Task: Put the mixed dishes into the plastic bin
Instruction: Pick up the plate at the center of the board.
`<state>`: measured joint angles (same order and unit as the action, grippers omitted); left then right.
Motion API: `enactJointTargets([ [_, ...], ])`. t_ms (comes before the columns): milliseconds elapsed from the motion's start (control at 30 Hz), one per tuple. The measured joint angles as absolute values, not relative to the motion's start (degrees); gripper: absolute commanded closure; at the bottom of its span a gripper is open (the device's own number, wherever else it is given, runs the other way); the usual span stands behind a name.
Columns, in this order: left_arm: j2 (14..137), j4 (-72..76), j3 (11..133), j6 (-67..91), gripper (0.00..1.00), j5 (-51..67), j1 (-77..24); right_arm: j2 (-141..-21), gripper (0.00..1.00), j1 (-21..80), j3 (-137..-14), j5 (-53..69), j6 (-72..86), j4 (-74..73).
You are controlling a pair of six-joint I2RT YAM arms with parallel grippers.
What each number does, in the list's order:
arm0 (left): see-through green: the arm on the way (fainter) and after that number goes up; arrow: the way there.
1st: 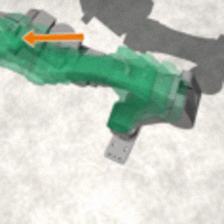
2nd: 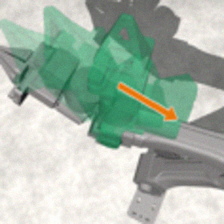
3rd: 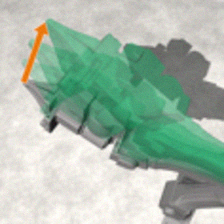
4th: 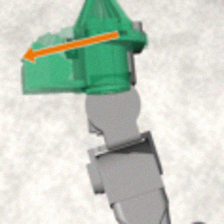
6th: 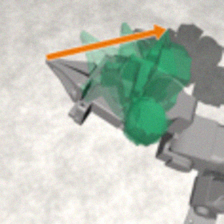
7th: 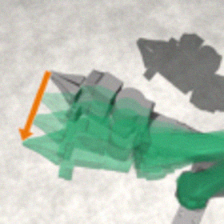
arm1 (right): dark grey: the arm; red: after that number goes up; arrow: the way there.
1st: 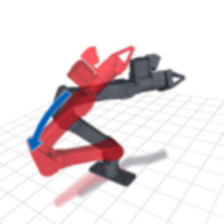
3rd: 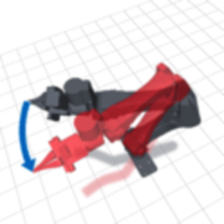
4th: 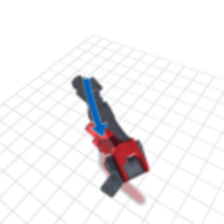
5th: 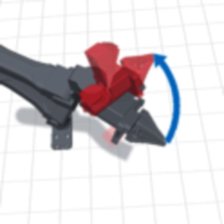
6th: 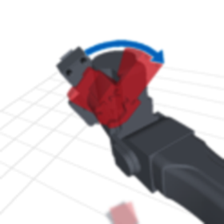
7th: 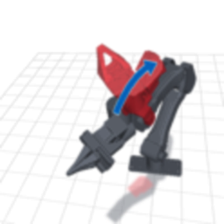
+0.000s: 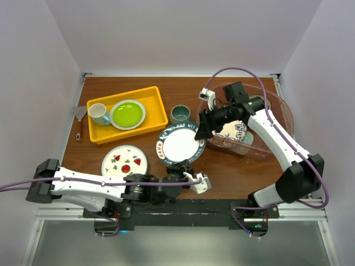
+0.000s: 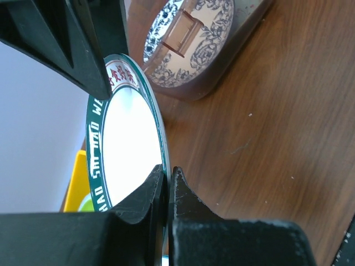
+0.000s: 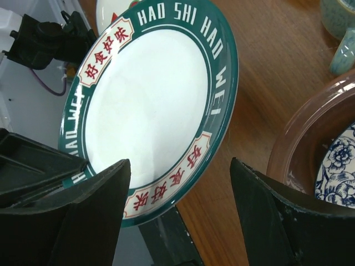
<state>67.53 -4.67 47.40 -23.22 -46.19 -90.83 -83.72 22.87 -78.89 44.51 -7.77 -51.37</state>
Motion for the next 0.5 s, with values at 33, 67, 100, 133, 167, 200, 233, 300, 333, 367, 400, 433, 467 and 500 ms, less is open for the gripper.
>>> enactJointTargets([
  [33,67.9,-4.0,47.5,-23.8,1.0,-46.4,-90.8,-83.7,0.64,22.9,-78.9,44.5,-7.2,-51.3],
  [67,68.2,-3.5,47.6,-24.5,1.0,-46.8,-90.8,-83.7,0.71,22.9,-78.9,44.6,-6.9,-51.2],
  [100,68.6,-3.0,47.8,-25.0,1.0,-47.0,-90.8,-83.7,0.84,22.9,-78.9,44.6,-6.3,-51.1],
  [133,69.0,-2.8,47.9,-25.6,1.0,-47.2,-90.8,-83.7,0.9,22.8,-78.9,44.4,-5.3,-51.0],
  [167,69.6,-2.7,48.1,-26.5,1.0,-47.5,-91.0,-83.7,0.97,22.7,-79.0,44.1,-3.6,-50.8],
  [200,70.5,-2.6,48.3,-27.7,1.0,-47.8,-91.3,-83.8,1.0,22.4,-79.1,43.8,-2.0,-50.7],
  [233,71.3,-2.3,48.5,-28.7,1.0,-48.2,-91.5,-84.0,1.0,22.3,-79.3,43.6,-0.3,-50.9],
  [300,72.8,-1.7,48.8,-29.9,1.0,-48.9,-91.8,-84.2,1.0,22.0,-79.5,43.4,2.0,-51.1],
  [333,73.1,-1.3,48.9,-30.2,1.0,-49.3,-91.8,-84.2,1.0,21.7,-79.6,43.4,2.8,-51.2],
  [367,73.3,-1.1,49.0,-30.6,0.85,-49.7,-91.8,-84.2,1.0,21.4,-79.7,43.5,3.3,-51.3],
  [400,73.3,-0.9,49.2,-30.7,0.75,-49.8,-91.8,-84.2,1.0,20.9,-79.8,43.7,3.7,-51.5],
  [433,73.3,-0.8,49.5,-30.7,0.64,-49.8,-91.8,-84.2,1.0,20.5,-79.9,44.3,3.9,-51.7],
  [467,73.3,-0.7,49.8,-30.5,0.42,-49.5,-91.7,-84.2,1.0,19.7,-79.9,45.2,3.9,-51.9],
  [500,73.3,-0.5,50.1,-29.5,0.33,-48.9,-91.6,-84.2,1.0,18.9,-80.0,46.9,3.5,-51.7],
])
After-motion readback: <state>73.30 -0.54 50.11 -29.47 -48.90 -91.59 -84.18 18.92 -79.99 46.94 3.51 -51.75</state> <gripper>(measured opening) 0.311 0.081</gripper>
